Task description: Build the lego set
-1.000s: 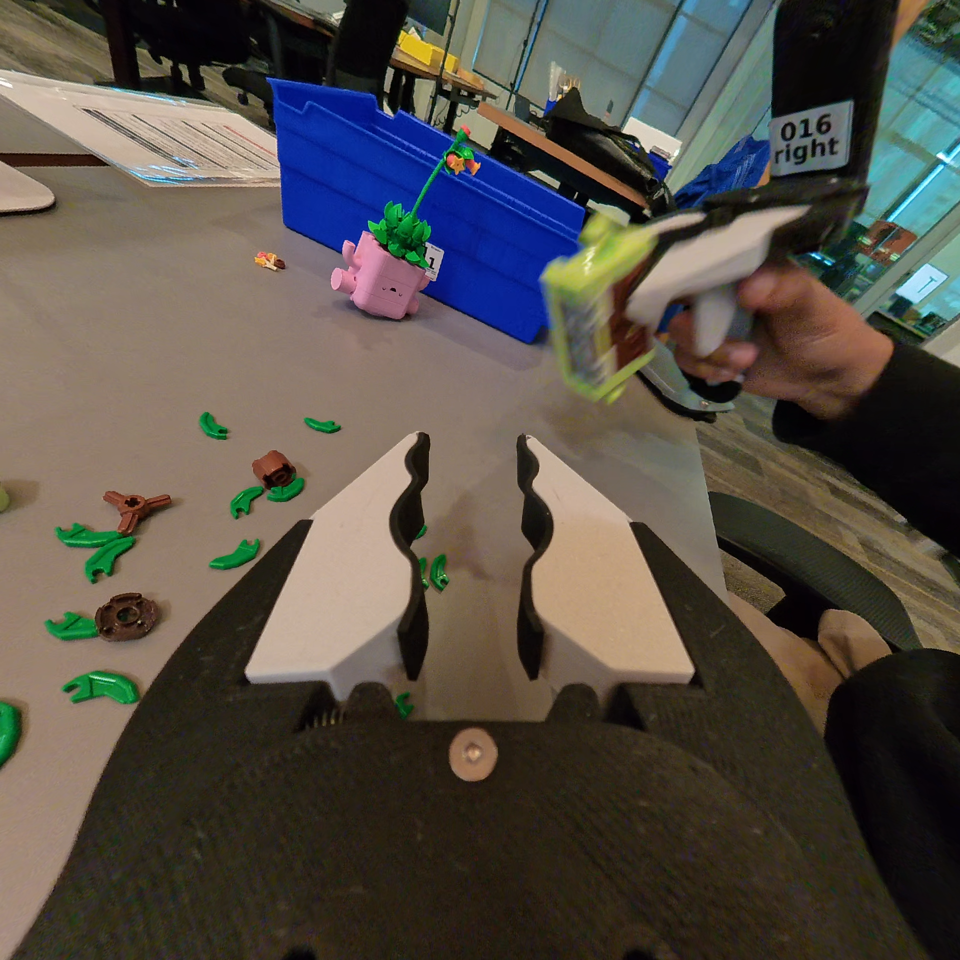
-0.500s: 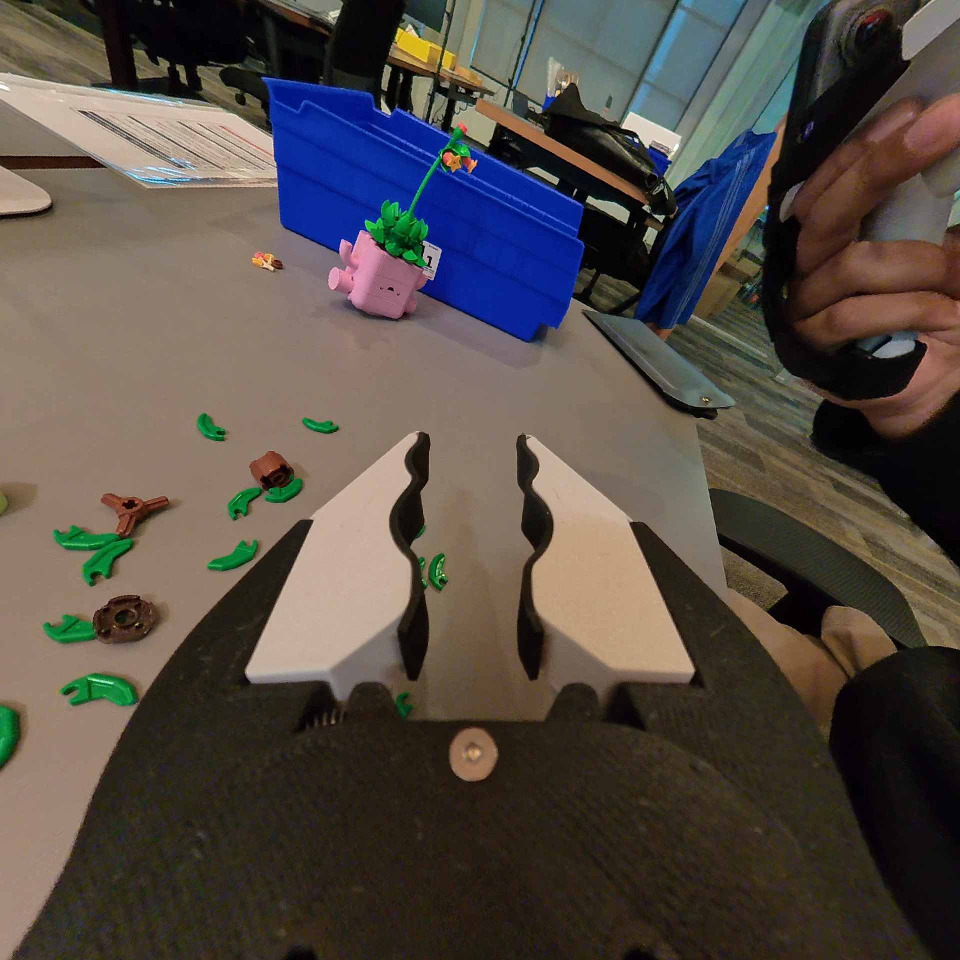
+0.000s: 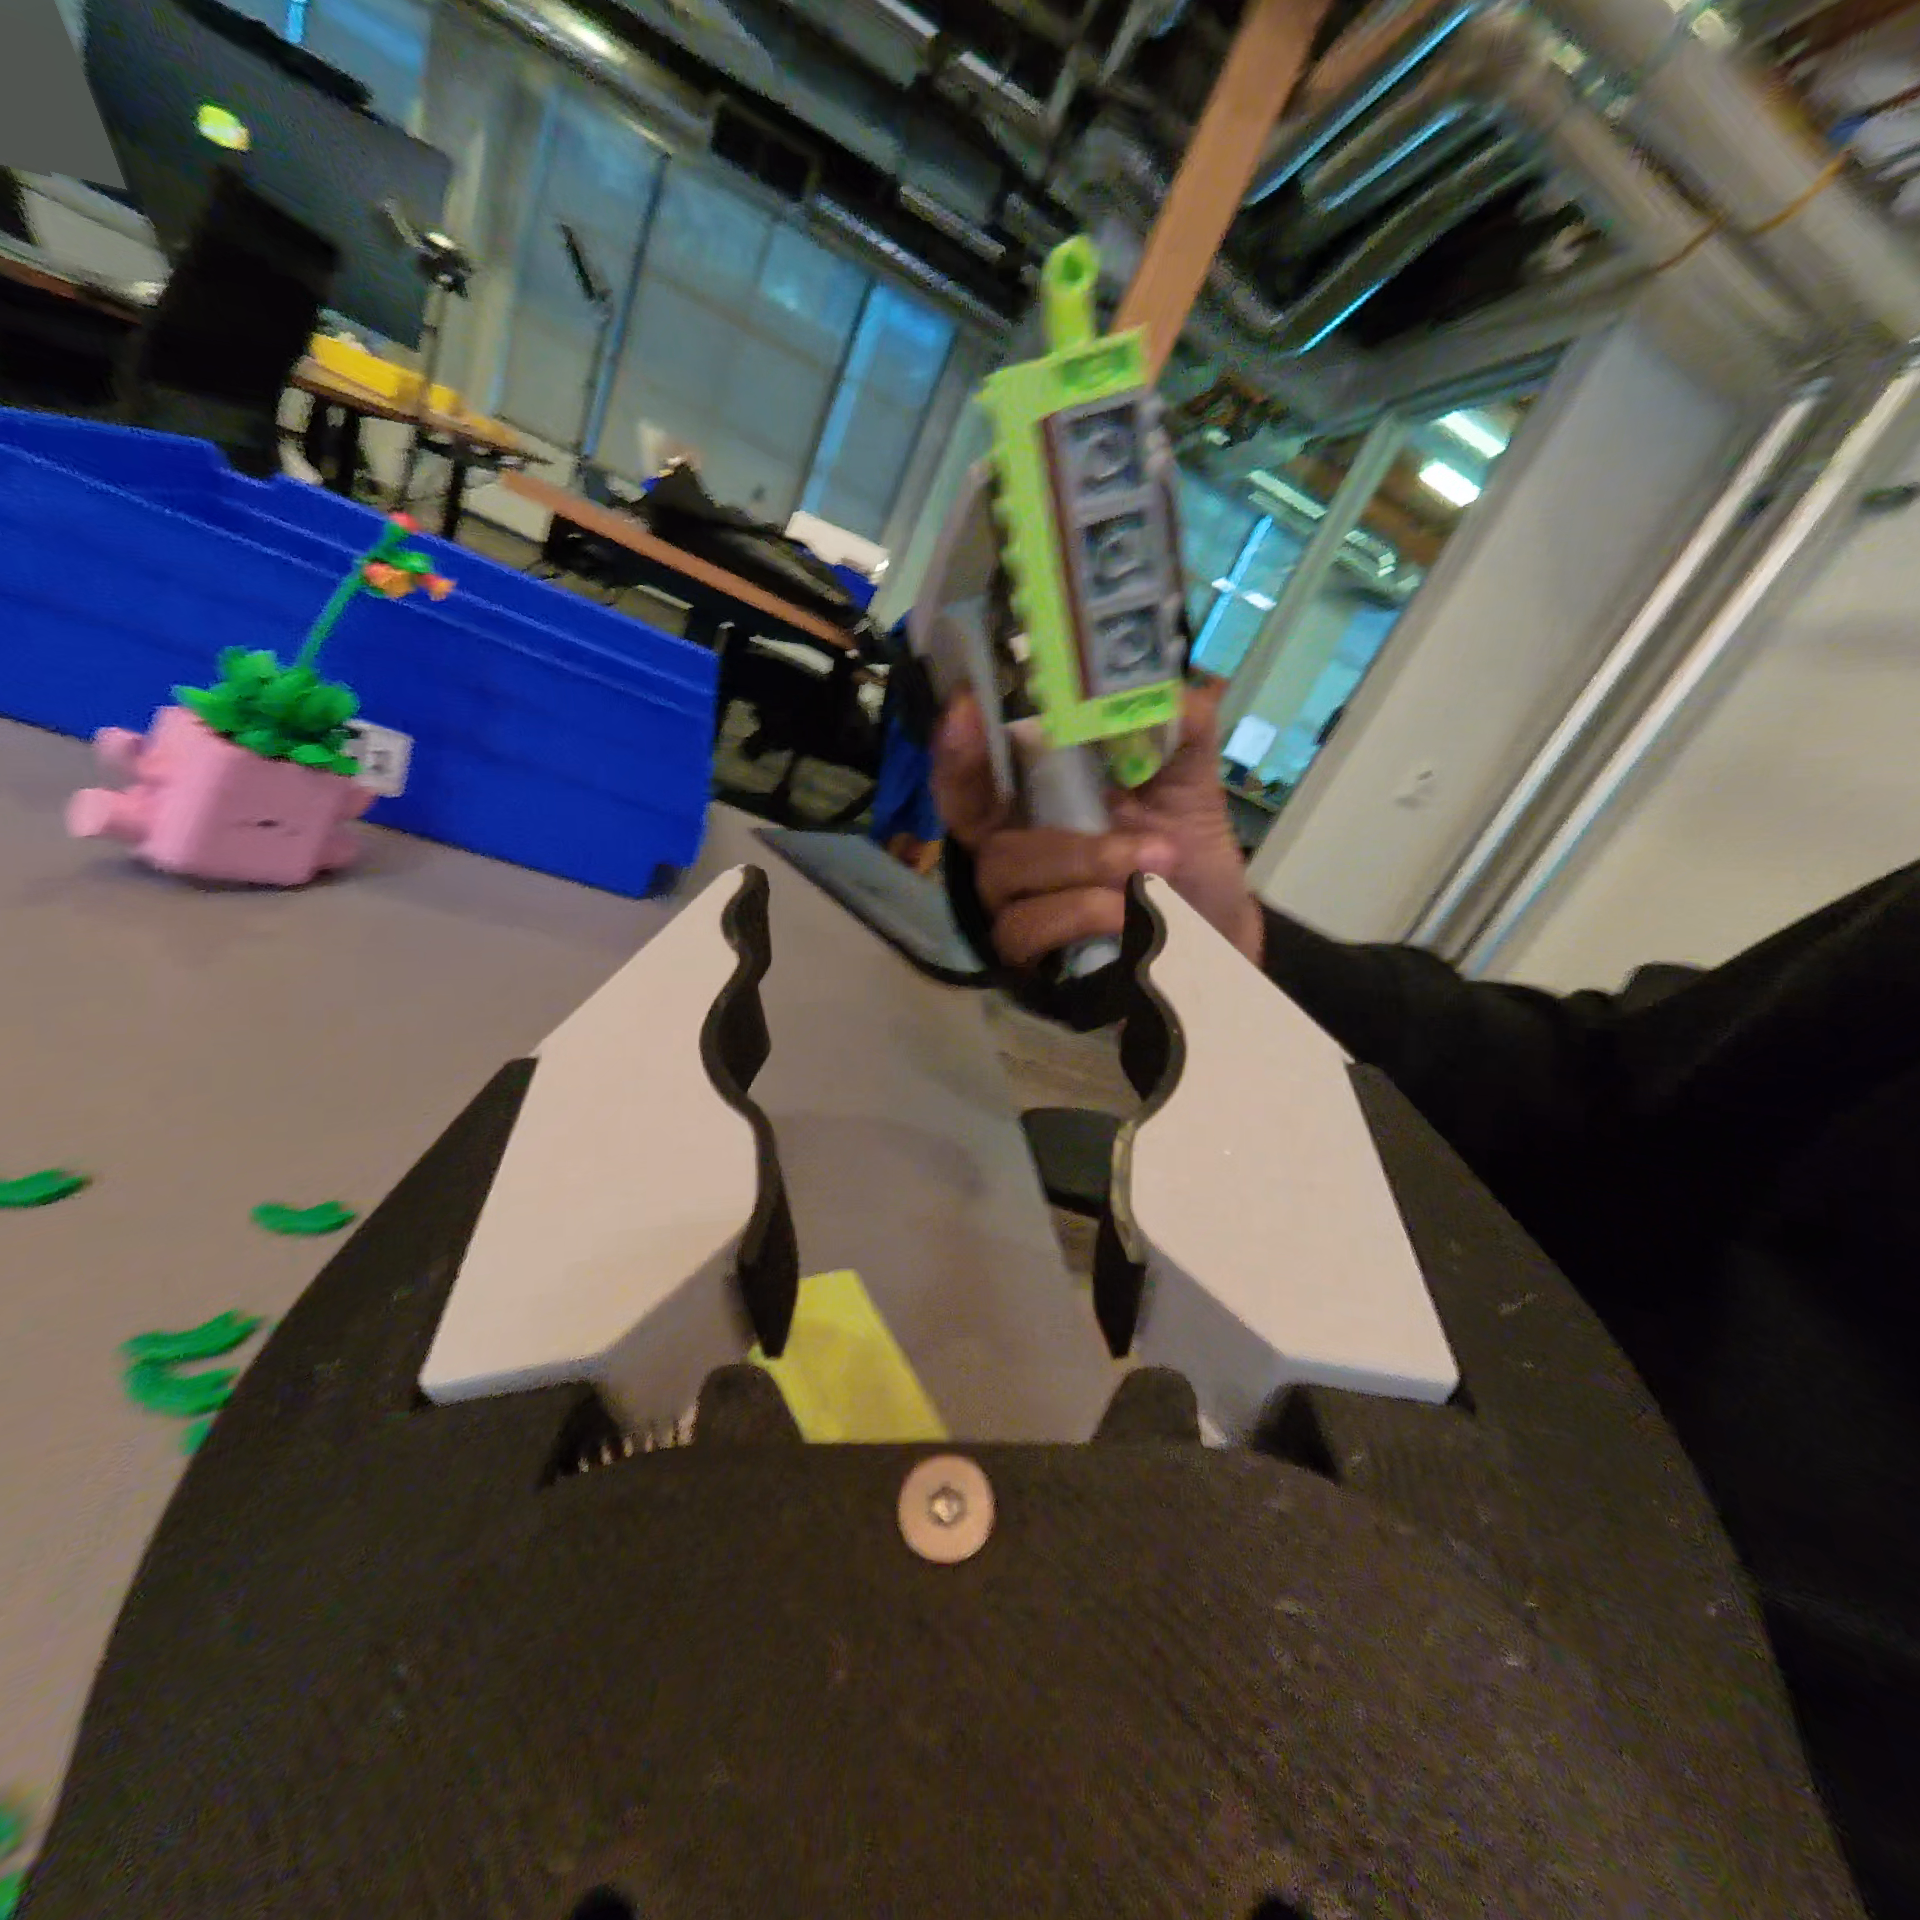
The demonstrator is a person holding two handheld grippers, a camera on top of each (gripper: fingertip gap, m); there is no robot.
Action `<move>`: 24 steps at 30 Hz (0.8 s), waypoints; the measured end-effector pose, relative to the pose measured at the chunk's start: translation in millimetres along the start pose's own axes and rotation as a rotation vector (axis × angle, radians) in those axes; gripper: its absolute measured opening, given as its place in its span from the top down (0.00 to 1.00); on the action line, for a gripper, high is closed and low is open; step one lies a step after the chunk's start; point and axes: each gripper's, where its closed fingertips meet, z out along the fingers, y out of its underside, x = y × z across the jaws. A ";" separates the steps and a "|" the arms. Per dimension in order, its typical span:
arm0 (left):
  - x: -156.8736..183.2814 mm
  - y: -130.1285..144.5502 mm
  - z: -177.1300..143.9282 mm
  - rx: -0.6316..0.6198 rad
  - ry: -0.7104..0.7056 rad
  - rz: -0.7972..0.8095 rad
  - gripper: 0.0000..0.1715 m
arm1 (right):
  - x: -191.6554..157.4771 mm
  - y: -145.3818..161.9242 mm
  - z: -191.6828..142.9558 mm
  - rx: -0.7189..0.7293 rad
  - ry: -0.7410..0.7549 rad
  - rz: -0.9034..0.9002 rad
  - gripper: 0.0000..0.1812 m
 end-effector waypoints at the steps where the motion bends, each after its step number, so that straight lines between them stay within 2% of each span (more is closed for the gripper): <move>1: 5.1 -0.4 3.1 0.010 0.025 -0.026 0.62 | 4.4 4.1 0.5 -0.003 0.021 -0.005 0.86; 4: 14.3 -1.7 8.3 0.047 0.085 -0.106 0.64 | 16.8 17.3 2.9 -0.019 0.083 -0.023 0.86; 8: 10.1 -4.0 7.4 0.094 0.107 -0.219 0.70 | 26.1 31.1 7.1 -0.045 0.128 -0.043 0.86; 12: 4.1 -4.6 2.3 0.103 0.111 -0.256 0.83 | 31.1 40.1 9.7 -0.074 0.153 -0.061 0.85; 19: -5.1 0.2 -2.8 0.044 0.054 -0.192 0.84 | 39.3 48.1 -1.3 -0.112 0.171 -0.031 0.85; 24: -13.5 22.4 0.8 -0.079 -0.002 -0.151 0.84 | 51.8 62.7 -20.1 -0.191 0.214 0.047 0.85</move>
